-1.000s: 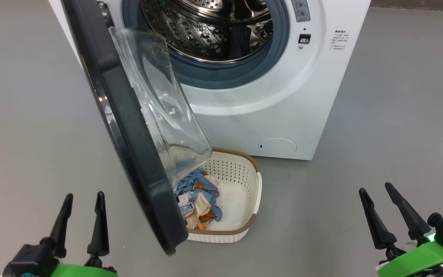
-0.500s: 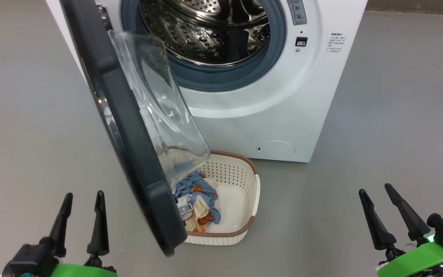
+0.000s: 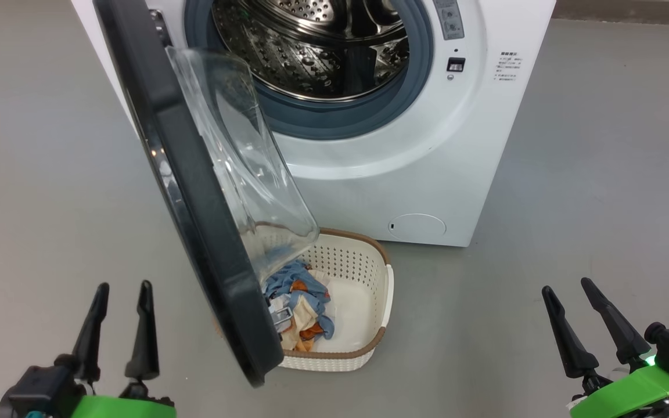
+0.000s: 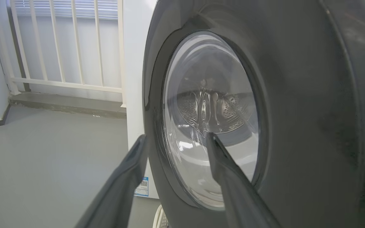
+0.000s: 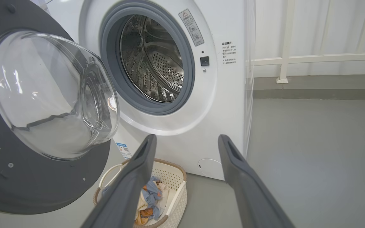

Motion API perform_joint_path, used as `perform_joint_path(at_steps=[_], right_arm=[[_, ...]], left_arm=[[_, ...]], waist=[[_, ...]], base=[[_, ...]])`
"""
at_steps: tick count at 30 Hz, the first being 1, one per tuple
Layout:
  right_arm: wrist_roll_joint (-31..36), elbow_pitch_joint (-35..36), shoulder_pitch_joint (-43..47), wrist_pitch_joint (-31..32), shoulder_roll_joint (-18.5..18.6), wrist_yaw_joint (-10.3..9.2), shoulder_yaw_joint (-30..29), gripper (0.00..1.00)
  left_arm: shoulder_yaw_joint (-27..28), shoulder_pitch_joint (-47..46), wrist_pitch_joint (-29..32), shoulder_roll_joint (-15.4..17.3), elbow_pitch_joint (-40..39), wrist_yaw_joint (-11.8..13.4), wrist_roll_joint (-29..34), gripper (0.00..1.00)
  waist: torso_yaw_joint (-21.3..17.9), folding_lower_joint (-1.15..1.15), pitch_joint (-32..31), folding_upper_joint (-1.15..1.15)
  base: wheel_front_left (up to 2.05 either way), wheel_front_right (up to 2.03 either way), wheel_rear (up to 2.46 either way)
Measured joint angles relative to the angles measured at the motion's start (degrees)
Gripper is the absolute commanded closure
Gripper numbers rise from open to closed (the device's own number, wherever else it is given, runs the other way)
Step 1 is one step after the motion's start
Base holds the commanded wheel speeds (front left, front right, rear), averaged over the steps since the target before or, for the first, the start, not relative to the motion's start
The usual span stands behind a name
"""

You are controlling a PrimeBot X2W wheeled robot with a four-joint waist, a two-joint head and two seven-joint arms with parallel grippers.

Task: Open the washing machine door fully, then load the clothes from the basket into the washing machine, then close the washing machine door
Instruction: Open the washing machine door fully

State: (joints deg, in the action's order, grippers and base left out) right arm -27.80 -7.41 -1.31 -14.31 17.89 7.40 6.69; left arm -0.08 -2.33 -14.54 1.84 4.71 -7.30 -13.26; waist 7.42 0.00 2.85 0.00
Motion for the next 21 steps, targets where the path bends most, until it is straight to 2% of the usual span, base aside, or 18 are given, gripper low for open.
perform_joint_path(at_steps=[1,2,4,16,21], right_arm=[[-0.01,-0.01,0.0,0.0,0.0,0.0,0.0,0.0],[-0.01,-0.02,0.0,0.0,0.0,0.0,0.0,0.0],[-0.01,-0.05,0.0,0.0,-0.01,0.0,0.0,0.0],[-0.01,-0.2,0.01,0.0,-0.05,0.0,-0.08,0.0],[-0.01,-0.2,0.02,0.0,-0.11,0.0,-0.09,0.0]], left_arm=[[0.0,0.0,0.0,0.0,-0.58,0.0,0.01,0.56],[0.0,0.0,0.0,0.0,-1.2,0.0,0.04,0.67],[0.0,-0.01,0.0,0.0,-2.31,0.0,0.15,1.0],[-0.2,-0.31,-0.01,0.01,-14.56,0.0,1.25,1.0],[-2.67,-0.47,-0.18,0.09,-20.25,0.0,1.77,1.0]], waist=[[0.04,0.0,-0.06,0.0],[0.07,0.0,-0.13,0.0],[0.08,0.0,-0.27,0.0],[0.01,0.0,-0.91,0.0],[-0.06,0.0,-1.32,0.0]], base=[[0.0,0.0,0.0],[0.0,0.0,0.0],[0.0,0.0,0.0],[0.0,0.0,0.0],[0.0,0.0,0.0]])
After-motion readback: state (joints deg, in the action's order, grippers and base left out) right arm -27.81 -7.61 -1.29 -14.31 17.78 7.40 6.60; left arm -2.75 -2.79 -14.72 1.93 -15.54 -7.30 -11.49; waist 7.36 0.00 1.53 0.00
